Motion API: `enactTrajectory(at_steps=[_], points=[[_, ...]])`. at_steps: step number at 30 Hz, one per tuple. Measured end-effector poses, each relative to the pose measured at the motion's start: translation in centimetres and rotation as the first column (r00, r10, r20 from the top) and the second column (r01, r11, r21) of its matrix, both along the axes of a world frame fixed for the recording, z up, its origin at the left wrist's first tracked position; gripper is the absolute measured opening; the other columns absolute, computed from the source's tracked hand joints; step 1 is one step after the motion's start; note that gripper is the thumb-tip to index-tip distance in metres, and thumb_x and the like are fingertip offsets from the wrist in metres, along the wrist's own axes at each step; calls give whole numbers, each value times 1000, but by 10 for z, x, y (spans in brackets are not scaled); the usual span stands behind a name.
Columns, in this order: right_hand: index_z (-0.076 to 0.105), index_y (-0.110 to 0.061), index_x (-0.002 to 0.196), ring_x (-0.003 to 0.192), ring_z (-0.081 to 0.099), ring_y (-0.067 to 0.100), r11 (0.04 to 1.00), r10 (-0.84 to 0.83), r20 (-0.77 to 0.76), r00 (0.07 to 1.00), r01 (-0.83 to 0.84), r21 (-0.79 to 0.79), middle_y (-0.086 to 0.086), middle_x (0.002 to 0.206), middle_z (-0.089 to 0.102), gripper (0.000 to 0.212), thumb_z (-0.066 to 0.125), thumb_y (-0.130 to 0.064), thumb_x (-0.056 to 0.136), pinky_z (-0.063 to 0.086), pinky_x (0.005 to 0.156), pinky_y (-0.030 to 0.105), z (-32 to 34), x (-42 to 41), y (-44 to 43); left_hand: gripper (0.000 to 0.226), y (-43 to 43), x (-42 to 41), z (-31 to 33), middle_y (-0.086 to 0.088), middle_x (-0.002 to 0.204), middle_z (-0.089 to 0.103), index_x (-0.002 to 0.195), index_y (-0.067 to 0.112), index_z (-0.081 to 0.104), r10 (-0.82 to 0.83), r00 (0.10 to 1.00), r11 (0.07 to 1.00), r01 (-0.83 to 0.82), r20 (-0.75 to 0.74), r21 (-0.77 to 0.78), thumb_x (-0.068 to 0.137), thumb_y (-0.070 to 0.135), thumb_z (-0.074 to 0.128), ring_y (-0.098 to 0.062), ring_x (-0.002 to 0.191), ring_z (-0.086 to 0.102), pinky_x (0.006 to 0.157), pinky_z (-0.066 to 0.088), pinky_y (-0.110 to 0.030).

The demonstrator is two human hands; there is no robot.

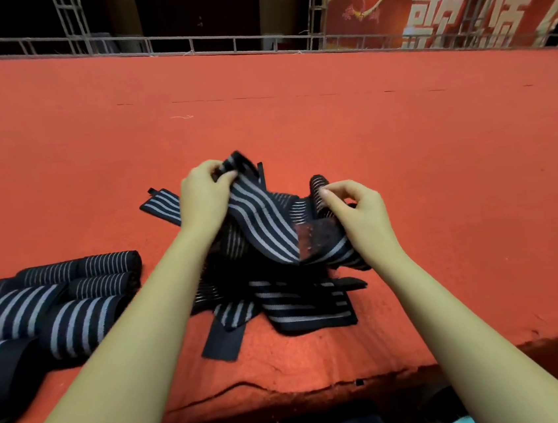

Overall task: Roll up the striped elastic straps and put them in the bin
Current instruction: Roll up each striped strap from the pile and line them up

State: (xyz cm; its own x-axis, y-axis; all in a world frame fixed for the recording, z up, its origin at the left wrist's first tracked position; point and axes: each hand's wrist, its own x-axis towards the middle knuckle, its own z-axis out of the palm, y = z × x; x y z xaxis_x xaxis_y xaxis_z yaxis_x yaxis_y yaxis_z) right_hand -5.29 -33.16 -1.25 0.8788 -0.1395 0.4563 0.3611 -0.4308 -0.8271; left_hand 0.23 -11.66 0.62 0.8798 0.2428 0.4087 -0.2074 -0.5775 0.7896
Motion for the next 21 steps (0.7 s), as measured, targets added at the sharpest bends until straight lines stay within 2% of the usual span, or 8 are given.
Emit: enactTrajectory(at_steps=[4,6,8,11,13,15,17,21], points=[[66,-15,81,61,54,5,995,-38,-27,999,40,89,-9,63,61,18,59,-24,95,43,64,23,-5,1,4,36,19,-1,-21,-12,124,60,122,15,62,119,967,941,-36,-227,336,90,31,64,-33,119,50,100,37,-41],[65,-13,81,57,48,5,990,-37,-30,999,40,136,-10,60,55,21,55,-25,97,40,60,24,-8,1,10,38,11,-16,-27,-6,129,55,127,20,59,105,984,914,-37,-146,405,94,37,57,-29,125,44,106,30,-43],[65,-15,84,54,43,0,988,-35,-30,999,39,151,-15,56,52,21,53,-25,98,35,58,21,-8,0,15,36,-3,-37,-24,3,123,59,126,20,61,-182,980,946,197,-83,258,95,39,55,-17,119,51,102,37,-31],[64,-21,84,58,47,1,987,-28,-5,1000,28,158,-25,53,51,20,51,-26,99,37,60,21,-5,-4,21,15,-30,-68,-21,15,94,63,103,23,66,-619,738,770,638,-269,-21,93,33,61,2,86,57,78,42,-11],[63,-21,83,63,50,8,985,-21,11,1000,19,169,-21,59,54,19,53,-27,98,40,61,21,-1,-7,23,22,-41,-73,-27,14,65,49,71,23,55,-656,699,738,673,-285,-46,91,27,65,-3,61,45,60,37,-19],[64,-20,84,68,50,6,986,13,13,1000,-15,167,-12,71,58,13,59,-26,95,40,65,19,1,-11,25,31,-40,-72,-32,6,61,43,64,17,51,-641,729,766,625,-239,-148,88,21,69,-6,58,40,54,34,-19],[63,-22,90,65,47,2,989,87,-36,996,-82,123,-4,74,54,5,67,-24,88,39,65,17,0,-17,25,18,-36,-69,-34,0,67,48,76,5,62,-639,742,763,579,-203,-288,88,18,69,-5,62,46,56,39,-14],[59,-21,108,75,54,-3,990,134,-226,965,-140,-11,-10,85,57,32,76,-26,81,41,70,11,-8,-24,21,12,-29,-68,-38,8,73,63,96,7,70,-574,803,801,507,-163,-319,89,18,67,2,63,54,57,42,-12]])
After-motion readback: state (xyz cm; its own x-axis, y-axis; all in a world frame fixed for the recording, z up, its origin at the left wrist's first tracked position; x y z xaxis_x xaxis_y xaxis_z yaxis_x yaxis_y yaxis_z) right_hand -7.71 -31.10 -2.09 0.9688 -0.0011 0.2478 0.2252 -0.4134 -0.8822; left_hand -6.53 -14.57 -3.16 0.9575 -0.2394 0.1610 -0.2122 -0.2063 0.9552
